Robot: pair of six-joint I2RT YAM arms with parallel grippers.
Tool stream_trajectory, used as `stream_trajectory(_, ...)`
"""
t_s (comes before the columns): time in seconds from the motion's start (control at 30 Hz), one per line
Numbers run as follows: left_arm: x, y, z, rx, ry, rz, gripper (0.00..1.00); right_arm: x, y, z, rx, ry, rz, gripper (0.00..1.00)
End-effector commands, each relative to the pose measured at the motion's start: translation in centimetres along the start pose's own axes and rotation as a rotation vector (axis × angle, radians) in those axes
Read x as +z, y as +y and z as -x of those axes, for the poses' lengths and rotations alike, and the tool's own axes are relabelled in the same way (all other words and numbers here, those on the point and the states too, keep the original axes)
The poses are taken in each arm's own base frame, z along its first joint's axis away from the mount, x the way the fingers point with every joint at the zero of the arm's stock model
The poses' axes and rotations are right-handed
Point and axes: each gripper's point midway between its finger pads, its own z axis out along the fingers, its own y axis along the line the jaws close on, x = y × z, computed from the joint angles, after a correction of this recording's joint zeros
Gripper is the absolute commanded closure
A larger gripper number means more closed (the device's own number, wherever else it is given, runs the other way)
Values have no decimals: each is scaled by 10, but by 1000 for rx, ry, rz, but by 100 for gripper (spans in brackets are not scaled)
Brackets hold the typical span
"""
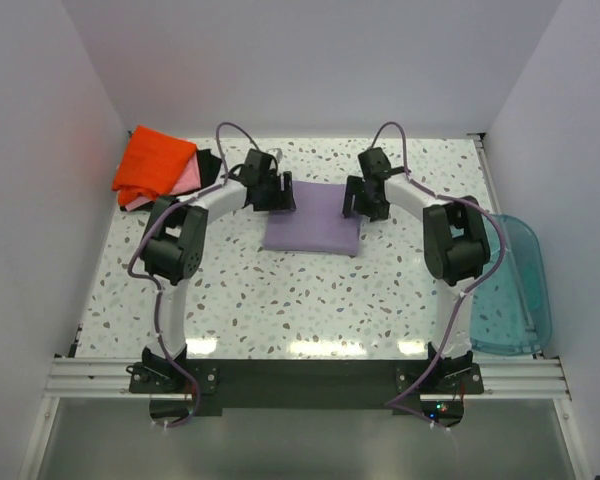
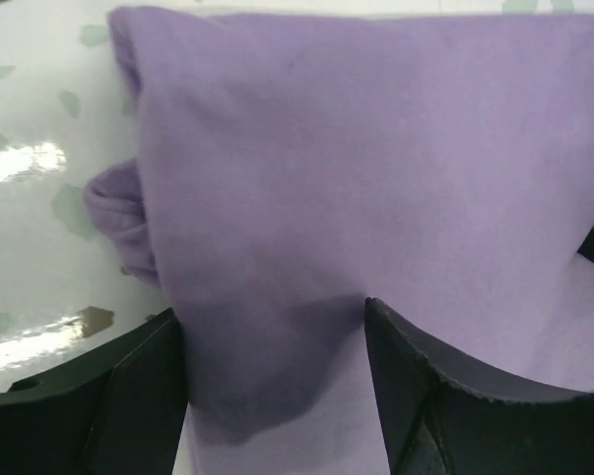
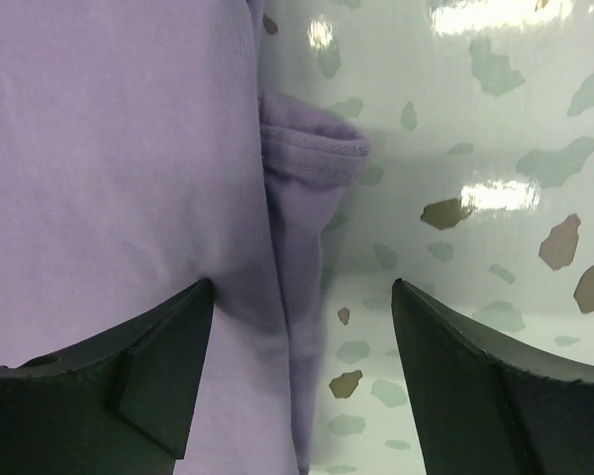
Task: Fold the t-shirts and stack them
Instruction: Neatly place the folded tshirt to the corner
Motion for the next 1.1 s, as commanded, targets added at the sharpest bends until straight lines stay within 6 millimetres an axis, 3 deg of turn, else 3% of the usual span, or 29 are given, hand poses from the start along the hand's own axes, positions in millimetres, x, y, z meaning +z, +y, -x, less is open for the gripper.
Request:
stream_trajectory(0.0,18,16,-65,18,191,123,30,8,6,18,10,-34,45,24)
stream_trajectory(0.13,24,4,-61,48,188,144,50,8,13,21,15,-30,70,24)
stream_trajectory(0.17,24,4,-61,59,185,169,65,6,13,21,17,-30,70,24)
stream_trajectory(0.23,19,3,-41,88,139,213,82,-3,14,26,17,-34,72,24)
stream_trajectory(0.27,10,13,-31,101,115,292,100,-9,14,28,17,-37,69,24)
stream_trajectory(0.4,-20,28,24,169,8,437,100,-48,19,46,54,-99,80,19)
stream_trajectory(0.43,-31,29,48,169,-40,458,100,-54,21,47,59,-110,94,18)
stream_trajectory(0.5,-46,40,65,202,-59,517,100,-62,22,45,75,-111,104,17)
stream_trajectory(0.53,-56,41,85,204,-100,522,100,-72,25,49,77,-131,125,17)
stream_trajectory(0.6,-65,49,98,233,-111,558,100,-77,26,48,81,-138,131,17)
stream_trajectory(0.63,-75,52,117,255,-142,571,100,-80,27,48,77,-143,135,17)
stream_trajectory(0.87,-119,92,172,323,-232,740,100,-104,45,62,60,-183,203,17)
stream_trajectory(1.07,-146,105,210,400,-308,803,100,-108,64,75,40,-205,238,17)
